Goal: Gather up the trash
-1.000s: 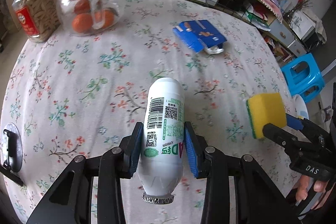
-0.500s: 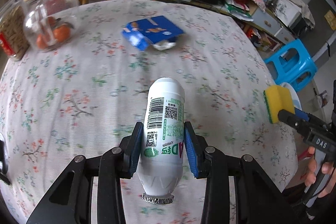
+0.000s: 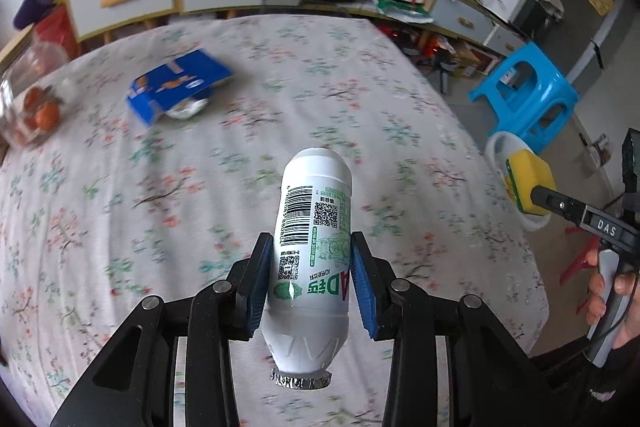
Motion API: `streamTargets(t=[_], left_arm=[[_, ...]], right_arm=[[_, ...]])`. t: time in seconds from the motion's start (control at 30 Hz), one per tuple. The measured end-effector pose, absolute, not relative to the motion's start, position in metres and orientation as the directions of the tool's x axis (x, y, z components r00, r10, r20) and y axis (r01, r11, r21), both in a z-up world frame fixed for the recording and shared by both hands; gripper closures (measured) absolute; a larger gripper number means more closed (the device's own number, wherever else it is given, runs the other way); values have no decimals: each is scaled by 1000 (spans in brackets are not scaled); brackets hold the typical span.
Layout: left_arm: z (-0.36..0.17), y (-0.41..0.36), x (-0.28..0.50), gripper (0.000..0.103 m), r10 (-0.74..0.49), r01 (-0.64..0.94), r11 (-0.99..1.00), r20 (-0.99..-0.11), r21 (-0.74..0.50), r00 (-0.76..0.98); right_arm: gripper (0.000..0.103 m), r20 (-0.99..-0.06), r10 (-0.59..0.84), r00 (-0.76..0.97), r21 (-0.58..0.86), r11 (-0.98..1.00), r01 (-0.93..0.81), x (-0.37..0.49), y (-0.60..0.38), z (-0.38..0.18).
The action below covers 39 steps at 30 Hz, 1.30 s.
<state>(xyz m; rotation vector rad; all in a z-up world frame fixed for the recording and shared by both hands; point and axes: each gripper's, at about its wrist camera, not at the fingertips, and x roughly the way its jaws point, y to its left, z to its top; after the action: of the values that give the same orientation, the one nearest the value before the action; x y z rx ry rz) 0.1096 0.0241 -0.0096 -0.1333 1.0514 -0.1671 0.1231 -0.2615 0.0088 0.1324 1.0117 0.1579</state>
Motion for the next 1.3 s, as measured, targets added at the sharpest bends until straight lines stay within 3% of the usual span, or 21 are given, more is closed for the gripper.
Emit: streamTargets(t=[0.6, 0.73, 0.83, 1.3], left_arm=[[-8, -87, 148, 63, -275, 218, 956, -855, -195, 440], [-7, -112, 158, 63, -290, 253, 948, -852, -194, 437], [-8, -128, 166, 63, -297, 276, 942, -853, -190, 429], [-19, -217, 193, 63, -362, 374, 901, -856, -219, 370]], right_arm=[[23, -822, 68, 565, 199, 965, 173, 133, -374, 21], [20, -826, 58, 561, 194, 963, 185, 140, -385, 23], [10, -828, 63, 558, 197, 963, 184, 140, -390, 25], [10, -827, 34, 561, 218, 939, 265, 127, -440, 30]])
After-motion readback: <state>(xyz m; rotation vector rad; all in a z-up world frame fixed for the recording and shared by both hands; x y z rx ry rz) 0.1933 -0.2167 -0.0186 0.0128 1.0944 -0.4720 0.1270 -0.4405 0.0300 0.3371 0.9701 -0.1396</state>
